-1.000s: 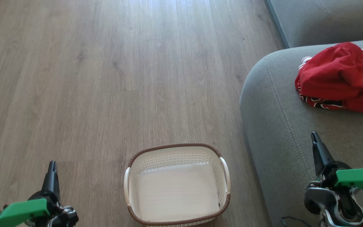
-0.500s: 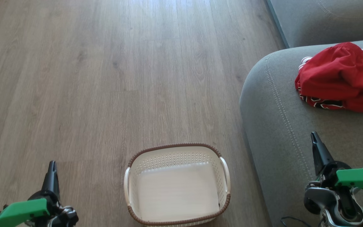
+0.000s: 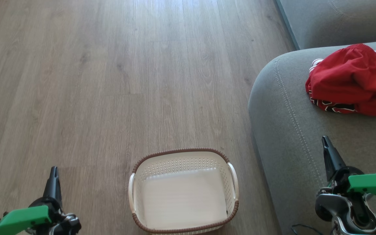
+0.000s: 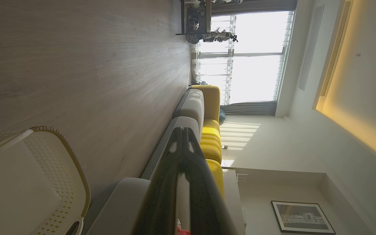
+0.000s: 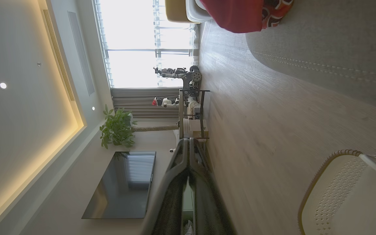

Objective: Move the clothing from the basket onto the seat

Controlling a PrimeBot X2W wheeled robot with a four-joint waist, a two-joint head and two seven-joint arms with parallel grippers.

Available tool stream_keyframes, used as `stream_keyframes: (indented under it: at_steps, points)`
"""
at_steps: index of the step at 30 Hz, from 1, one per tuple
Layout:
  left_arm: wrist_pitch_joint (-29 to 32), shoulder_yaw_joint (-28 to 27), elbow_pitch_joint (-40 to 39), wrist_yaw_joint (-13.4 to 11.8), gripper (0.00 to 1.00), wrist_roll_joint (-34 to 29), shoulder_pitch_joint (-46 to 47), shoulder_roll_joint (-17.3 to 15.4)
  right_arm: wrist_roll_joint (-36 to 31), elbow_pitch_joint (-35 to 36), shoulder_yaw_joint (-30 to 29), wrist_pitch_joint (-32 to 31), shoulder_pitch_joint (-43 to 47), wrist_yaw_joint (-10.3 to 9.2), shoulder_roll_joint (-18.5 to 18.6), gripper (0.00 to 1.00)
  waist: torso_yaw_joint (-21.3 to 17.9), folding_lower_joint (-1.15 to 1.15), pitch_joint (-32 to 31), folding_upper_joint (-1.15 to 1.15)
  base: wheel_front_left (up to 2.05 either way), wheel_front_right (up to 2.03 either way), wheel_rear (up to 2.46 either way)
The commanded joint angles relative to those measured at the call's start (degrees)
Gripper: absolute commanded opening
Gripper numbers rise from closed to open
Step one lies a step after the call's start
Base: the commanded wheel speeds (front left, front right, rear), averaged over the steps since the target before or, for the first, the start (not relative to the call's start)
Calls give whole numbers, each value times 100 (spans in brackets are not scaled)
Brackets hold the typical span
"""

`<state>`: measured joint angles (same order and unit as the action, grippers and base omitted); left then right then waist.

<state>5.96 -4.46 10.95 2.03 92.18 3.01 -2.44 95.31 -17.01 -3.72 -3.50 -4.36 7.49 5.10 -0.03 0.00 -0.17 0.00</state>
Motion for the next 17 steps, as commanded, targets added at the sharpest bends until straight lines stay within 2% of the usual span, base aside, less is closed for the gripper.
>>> stream_keyframes:
  at_steps: [1, 17]
  points:
    - [32, -203, -213, 50, 0, 9, 283, -56, 48, 224, 128, 23, -293, 0, 101, 0, 0, 0, 0, 0, 0, 0, 0]
    - [33, -204, -213, 50, 0, 8, 283, -55, 127, 235, 218, 94, -287, 0, 168, 0, 0, 0, 0, 0, 0, 0, 0]
